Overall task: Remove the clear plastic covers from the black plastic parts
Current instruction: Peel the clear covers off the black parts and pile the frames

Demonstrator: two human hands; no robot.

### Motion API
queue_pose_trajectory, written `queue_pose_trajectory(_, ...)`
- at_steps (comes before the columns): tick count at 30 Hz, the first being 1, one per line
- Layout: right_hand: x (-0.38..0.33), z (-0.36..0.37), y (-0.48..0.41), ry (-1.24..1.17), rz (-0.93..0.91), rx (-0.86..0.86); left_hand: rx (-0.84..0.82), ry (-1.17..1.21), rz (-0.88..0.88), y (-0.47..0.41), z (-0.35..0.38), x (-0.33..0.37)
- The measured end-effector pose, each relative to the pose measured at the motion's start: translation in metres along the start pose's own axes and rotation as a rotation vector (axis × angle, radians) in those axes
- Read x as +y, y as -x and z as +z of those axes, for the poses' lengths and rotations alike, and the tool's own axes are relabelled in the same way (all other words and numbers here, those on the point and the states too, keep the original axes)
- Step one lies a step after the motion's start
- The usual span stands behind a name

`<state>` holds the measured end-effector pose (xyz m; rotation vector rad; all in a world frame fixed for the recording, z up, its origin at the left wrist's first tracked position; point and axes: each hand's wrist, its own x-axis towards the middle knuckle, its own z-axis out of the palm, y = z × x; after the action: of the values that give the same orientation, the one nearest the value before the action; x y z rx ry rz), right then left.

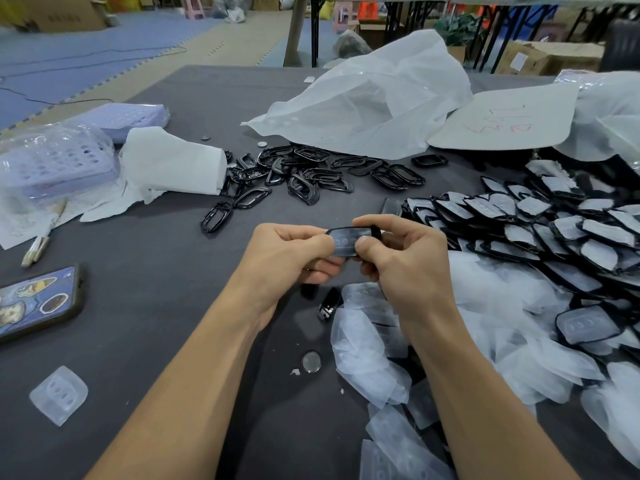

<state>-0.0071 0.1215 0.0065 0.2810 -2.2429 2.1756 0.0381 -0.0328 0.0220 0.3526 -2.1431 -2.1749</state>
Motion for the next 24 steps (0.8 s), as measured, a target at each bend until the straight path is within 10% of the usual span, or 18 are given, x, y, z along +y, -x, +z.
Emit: queue_pose_trajectory(24,-0.008,-0.012,0.006,0.594,-0.222,-0.091,0.026,-0.042,-0.031,-0.004,0.000,-0.007)
